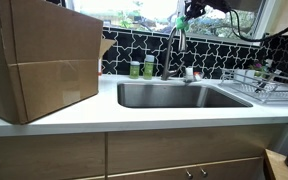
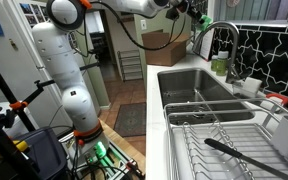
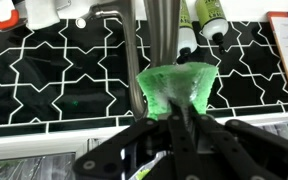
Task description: Use the green sponge to wipe the faucet head
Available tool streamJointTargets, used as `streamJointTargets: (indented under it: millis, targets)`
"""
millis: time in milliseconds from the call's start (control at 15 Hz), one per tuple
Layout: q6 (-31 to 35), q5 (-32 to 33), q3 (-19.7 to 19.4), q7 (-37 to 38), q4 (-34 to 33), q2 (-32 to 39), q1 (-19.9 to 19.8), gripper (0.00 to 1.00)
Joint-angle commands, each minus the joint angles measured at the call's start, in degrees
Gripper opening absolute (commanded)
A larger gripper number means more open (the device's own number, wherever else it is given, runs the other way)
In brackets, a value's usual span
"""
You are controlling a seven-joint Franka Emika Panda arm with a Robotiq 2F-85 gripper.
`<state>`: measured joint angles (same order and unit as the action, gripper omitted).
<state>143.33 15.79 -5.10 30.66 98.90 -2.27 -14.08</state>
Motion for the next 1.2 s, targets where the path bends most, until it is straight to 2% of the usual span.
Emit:
streamJointTargets:
  millis: [0,267,800,1133]
  targets:
    - [-0.37,-3.56,-1.42,-1.43,-0.1,0.74,1.7,0.06]
    - [-3.8,-5.65,-1.42,-3.31,1.05,-0.13,2.44,0.06]
    - [-16.1,-1.35,-2.02,-4.0,2.37,-1.8,2.27,0.06]
    - [-11.09,-2.72,-2.93,-3.16,3.08,-0.94,2.09,0.06]
